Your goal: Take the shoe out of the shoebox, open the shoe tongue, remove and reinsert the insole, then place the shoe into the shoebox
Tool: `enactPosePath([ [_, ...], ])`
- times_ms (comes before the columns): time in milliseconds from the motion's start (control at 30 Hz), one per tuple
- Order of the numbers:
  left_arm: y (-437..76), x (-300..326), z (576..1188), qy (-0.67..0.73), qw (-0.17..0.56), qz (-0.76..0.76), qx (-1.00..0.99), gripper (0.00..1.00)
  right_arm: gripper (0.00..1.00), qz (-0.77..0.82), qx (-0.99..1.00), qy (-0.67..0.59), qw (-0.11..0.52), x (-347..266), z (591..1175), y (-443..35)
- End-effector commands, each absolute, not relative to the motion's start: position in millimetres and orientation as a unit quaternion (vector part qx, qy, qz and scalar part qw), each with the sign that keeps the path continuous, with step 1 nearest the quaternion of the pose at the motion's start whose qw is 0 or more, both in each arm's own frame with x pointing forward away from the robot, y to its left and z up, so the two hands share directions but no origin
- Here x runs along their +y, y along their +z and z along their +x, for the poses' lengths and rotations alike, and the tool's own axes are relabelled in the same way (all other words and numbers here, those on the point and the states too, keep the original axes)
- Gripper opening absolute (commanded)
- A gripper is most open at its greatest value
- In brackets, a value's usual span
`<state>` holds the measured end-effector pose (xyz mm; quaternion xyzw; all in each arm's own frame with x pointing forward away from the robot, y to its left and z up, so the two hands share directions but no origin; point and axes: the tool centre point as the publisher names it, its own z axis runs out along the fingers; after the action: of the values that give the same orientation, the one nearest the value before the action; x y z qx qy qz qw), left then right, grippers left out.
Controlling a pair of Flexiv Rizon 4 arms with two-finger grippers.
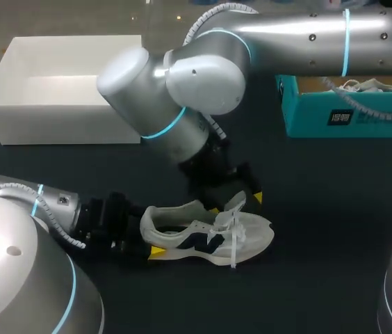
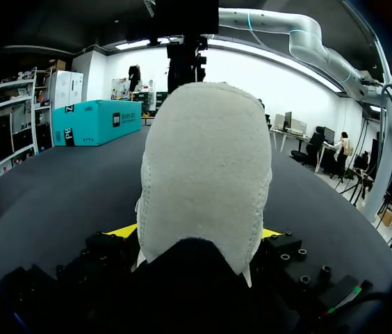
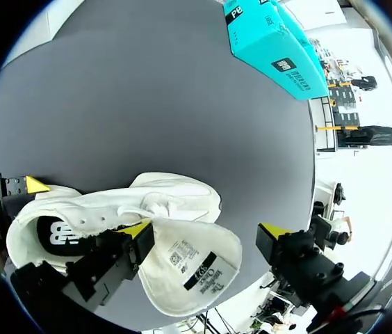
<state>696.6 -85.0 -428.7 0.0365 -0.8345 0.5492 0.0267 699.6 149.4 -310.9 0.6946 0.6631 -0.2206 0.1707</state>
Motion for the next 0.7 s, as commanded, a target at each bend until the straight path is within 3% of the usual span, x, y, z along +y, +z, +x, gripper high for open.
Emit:
enactPosePath([
  [33, -431, -85, 696, 0.548, 0.026, 0.037, -0.835, 0.00, 1.00, 0.779, 0.578, -0.134, 0.202, 150, 690, -290],
  [400, -431, -85, 696, 0.548, 0.026, 0.037, -0.835, 0.00, 1.00, 0.713, 0.685, 0.002, 0.148, 193, 689, -256],
  [600, -431, -85, 696, 0.548, 0.026, 0.037, -0.835, 0.00, 1.00, 0.484, 0.860, 0.141, 0.084, 237, 681, -245],
  [700, -431, -85, 696, 0.548, 0.026, 0.037, -0.835, 0.00, 1.00, 0.370, 0.911, 0.158, 0.088, 253, 673, -247],
])
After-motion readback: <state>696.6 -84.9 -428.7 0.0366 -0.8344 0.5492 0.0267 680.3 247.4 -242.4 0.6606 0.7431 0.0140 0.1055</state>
